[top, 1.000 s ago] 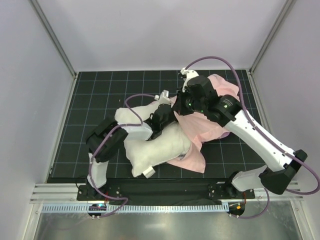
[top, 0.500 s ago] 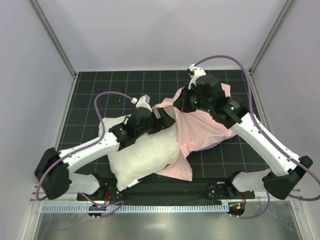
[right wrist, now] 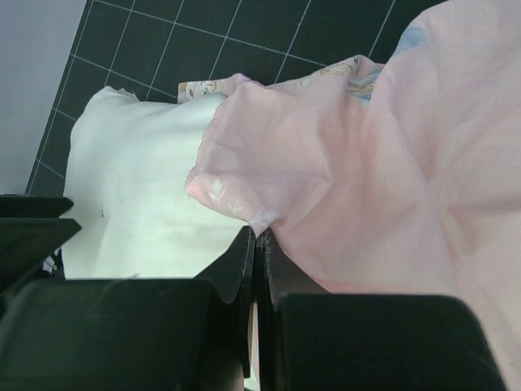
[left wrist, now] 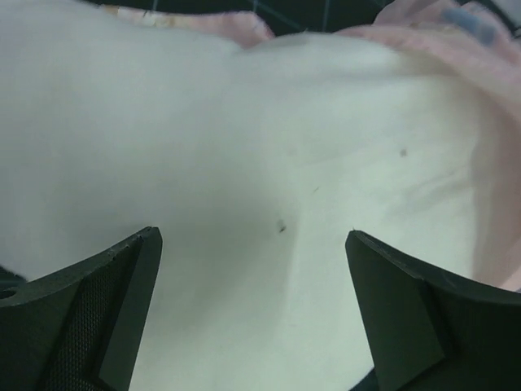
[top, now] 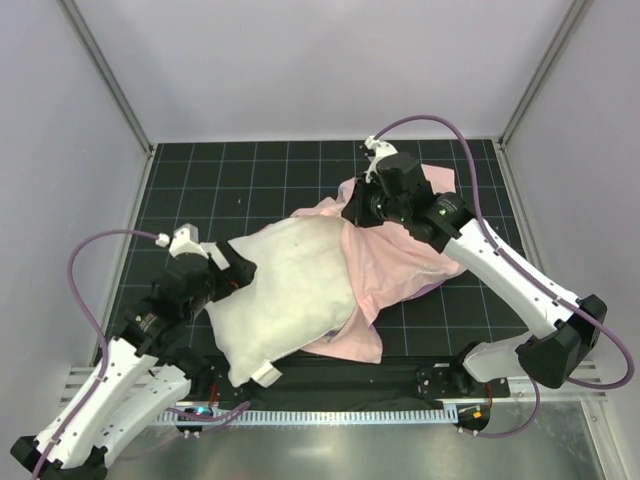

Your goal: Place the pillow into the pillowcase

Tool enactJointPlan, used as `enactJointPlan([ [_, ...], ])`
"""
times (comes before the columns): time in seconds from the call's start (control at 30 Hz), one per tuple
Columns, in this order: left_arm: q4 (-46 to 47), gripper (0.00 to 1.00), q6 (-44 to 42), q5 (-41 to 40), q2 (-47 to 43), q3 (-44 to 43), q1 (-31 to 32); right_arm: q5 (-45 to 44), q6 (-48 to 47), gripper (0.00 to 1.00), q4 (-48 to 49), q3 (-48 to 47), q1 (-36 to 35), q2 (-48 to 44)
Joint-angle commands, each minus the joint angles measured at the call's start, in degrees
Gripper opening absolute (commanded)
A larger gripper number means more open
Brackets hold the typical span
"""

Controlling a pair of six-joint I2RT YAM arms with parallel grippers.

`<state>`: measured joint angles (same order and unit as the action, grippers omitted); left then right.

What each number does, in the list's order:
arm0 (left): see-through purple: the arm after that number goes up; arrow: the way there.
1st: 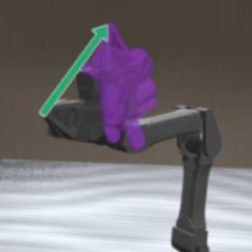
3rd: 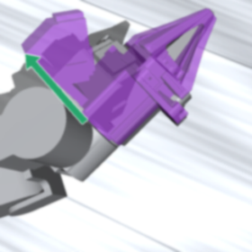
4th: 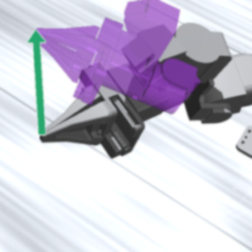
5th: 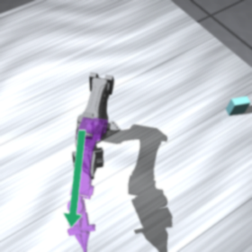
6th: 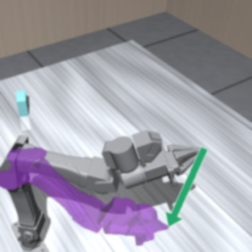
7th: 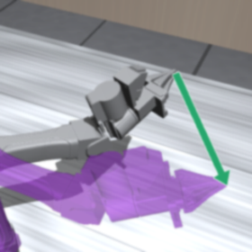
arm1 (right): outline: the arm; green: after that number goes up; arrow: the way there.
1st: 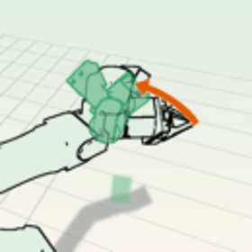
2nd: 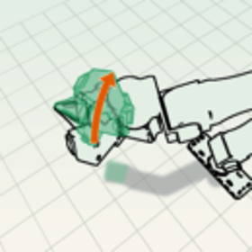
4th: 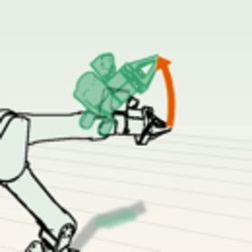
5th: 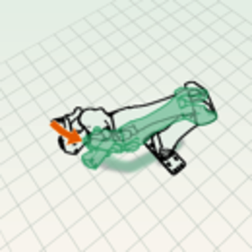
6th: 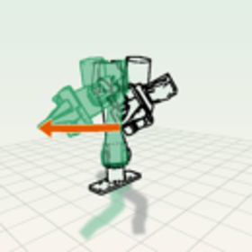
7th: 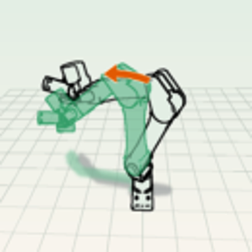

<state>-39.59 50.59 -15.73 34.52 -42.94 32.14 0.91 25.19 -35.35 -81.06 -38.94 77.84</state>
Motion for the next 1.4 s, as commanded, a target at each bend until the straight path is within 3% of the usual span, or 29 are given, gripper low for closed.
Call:
enactJointPlan([
  [0.0,-7.41,1.0,2.48,1.32,-1.47,3.74,-0.5,0.76,-1.37,0.04,3.36,0.55,-0.44,0.64],
  [0.17,-7.61,1.0,8.2,-4.4,-2.71,6.98,-0.5,-0.64,-1.37,0.04,3.8,1.34,-2.54,1.43],
  [0.3,2.31,0.98,9.79,0.86,-1.31,14.61,-0.5,-4.59,-1.46,0.04,3.8,0.9,-5.7,4.15],
  [0.33,8.16,0.91,9.62,2.26,1.14,15.68,-0.5,-5.03,-1.55,0.04,3.8,0.55,-6.41,5.72],
  [0.37,10.57,0.75,9.53,4.63,2.55,16.21,-0.41,-5.3,-1.37,0.04,3.8,-0.32,-7.46,6.52],
  [0.43,18.89,0.55,9.62,6.31,6.76,18.05,-0.24,-5.04,-1.2,0.04,3.8,-1.64,-8.87,9.06],
  [0.47,21.81,0.37,9.44,7.54,7.83,18.24,-0.06,-4.78,-1.2,0.04,3.71,-2.52,-9.57,9.95],
  [0.57,26.57,0.07,8.39,5.8,11.43,15.1,2.91,-4.78,-1.28,0.04,1.52,-8.49,-13.35,13.72],
  [0.6,26.85,0.02,7.86,3.53,12.23,13.6,3.97,-4.77,-1.72,0.04,0.73,-12.68,-14.66,14.52],
  [0.8,27.38,0.0,5.75,-0.09,22.14,0.25,11.79,-4.16,-2.69,0.04,-6.73,-29.82,-15.99,18.83],
  [0.97,27.55,0.0,4.61,-1.24,27.17,-4.61,14.18,-4.77,-2.78,0.04,-9.74,-35.23,-15.99,18.67],
  [1.17,30.1,0.0,6.01,-4.04,27.18,1.36,14.09,-5.65,-1.64,0.04,-2.19,-14.18,-15.99,14.44],
  [1.37,30.45,0.0,5.84,-5.02,27.96,4.35,14.18,-5.83,0.47,0.05,5.89,0.87,-15.99,12.95],
])
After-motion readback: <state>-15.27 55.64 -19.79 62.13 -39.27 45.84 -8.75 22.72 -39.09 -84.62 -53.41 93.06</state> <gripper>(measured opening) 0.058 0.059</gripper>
